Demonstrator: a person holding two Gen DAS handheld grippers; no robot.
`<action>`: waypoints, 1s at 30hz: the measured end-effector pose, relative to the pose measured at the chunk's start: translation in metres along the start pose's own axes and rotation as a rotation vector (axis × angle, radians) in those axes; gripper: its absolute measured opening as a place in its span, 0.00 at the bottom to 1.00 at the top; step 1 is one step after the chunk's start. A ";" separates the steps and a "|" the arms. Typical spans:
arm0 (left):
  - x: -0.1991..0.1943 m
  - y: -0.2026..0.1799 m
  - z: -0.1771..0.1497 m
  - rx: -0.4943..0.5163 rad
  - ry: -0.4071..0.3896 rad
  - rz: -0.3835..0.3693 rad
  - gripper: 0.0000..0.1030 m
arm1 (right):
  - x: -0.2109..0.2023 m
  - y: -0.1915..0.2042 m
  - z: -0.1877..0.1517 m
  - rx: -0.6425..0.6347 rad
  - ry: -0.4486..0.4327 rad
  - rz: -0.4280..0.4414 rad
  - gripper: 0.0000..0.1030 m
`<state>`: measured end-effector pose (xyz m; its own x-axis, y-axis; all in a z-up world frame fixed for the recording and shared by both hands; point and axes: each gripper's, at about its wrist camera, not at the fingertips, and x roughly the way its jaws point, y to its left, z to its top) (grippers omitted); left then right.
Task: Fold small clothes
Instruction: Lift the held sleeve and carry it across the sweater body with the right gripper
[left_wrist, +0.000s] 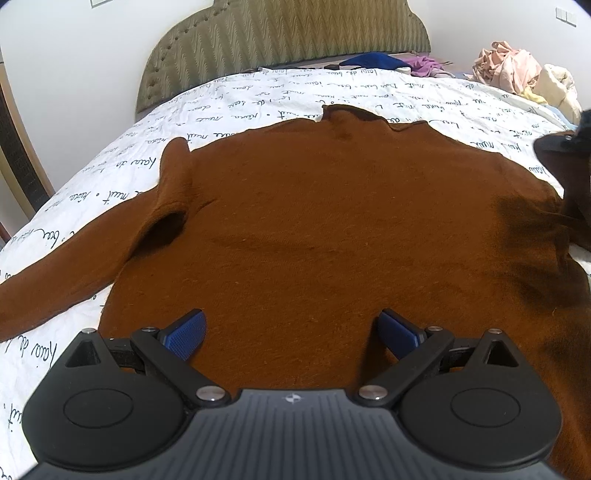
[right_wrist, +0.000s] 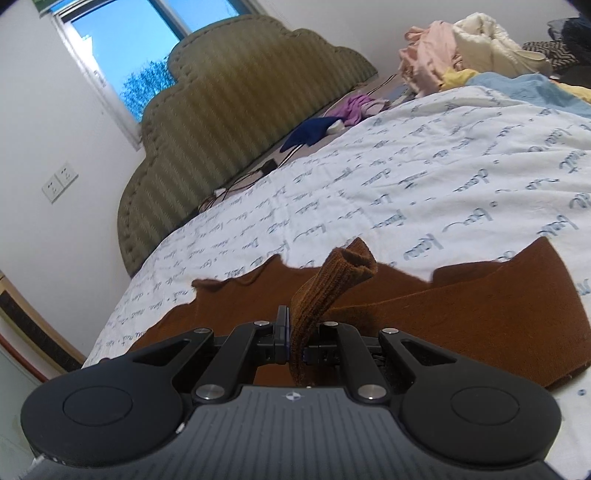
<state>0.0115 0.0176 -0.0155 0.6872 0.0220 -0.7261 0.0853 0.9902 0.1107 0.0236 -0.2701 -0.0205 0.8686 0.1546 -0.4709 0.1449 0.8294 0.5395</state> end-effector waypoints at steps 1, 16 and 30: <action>0.000 0.001 0.000 -0.002 0.000 0.000 0.97 | 0.004 0.005 -0.001 -0.005 0.006 0.005 0.12; -0.011 0.033 -0.004 -0.058 -0.011 0.023 0.97 | 0.078 0.104 -0.016 -0.159 0.120 0.076 0.12; -0.012 0.065 -0.009 -0.134 0.004 0.039 0.97 | 0.135 0.182 -0.038 -0.262 0.192 0.131 0.12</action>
<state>0.0027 0.0832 -0.0055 0.6854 0.0612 -0.7256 -0.0386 0.9981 0.0478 0.1493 -0.0776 -0.0129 0.7629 0.3462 -0.5460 -0.1102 0.9018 0.4178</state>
